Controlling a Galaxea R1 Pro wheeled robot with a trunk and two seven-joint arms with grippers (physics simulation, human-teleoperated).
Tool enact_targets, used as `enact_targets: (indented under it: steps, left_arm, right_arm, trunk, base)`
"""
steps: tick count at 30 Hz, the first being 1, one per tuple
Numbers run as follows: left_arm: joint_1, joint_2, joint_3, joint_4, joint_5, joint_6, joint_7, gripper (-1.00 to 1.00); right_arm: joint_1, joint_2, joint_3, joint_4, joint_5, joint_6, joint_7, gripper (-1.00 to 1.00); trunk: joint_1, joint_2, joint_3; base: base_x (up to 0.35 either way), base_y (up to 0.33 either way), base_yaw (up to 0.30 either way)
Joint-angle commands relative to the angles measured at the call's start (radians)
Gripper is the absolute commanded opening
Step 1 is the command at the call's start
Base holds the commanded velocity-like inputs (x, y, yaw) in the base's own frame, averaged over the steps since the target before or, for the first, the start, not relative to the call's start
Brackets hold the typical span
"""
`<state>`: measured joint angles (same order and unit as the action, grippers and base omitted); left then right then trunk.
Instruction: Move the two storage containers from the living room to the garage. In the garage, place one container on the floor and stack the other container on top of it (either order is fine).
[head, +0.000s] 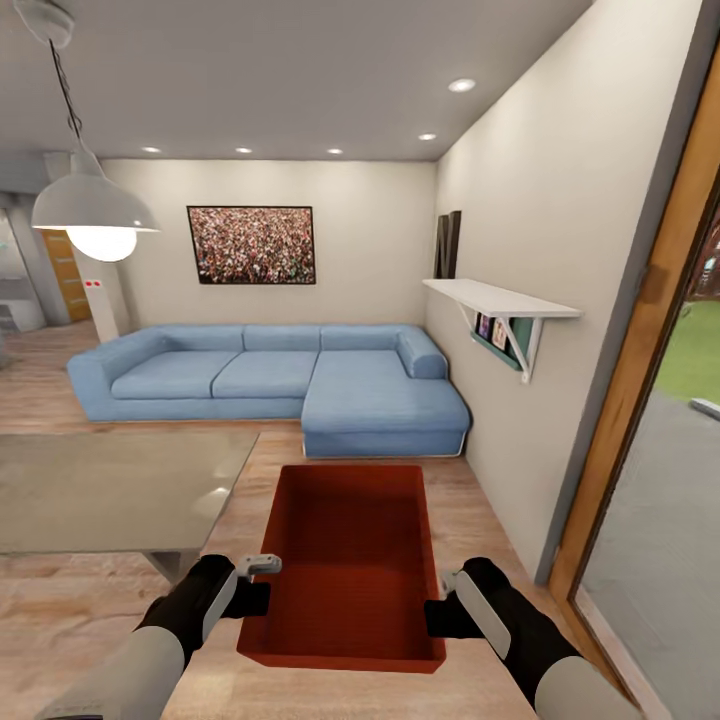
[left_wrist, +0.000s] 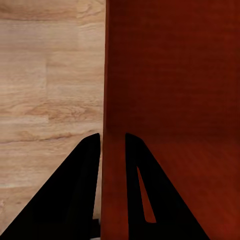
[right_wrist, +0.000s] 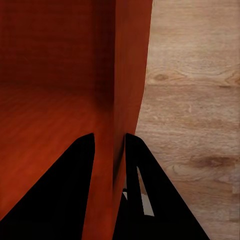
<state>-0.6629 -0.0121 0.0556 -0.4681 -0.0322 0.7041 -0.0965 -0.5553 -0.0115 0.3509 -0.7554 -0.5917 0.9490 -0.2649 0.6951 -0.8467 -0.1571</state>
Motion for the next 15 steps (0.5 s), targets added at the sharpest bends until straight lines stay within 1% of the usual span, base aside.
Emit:
enact_targets:
  steps: [1,15]
  left_arm:
    - [-0.001,-0.002,0.004,-0.002,-0.002,0.005,-0.001,-1.0]
    - [-0.001,-0.003,0.004,-0.002,-0.002,0.005,-0.001,-1.0]
  right_arm:
    - [0.0,-0.001,0.005,-0.001,0.038,0.011,-0.013,-1.0]
    - [0.0,-0.001,0.005,-0.001,0.038,0.011,-0.013,-1.0]
  trunk:
    - [0.0,-0.001,-0.002]
    - [0.0,-0.001,-0.009]
  base:
    - [0.0,0.0,0.271]
    - [0.0,0.0,0.271]
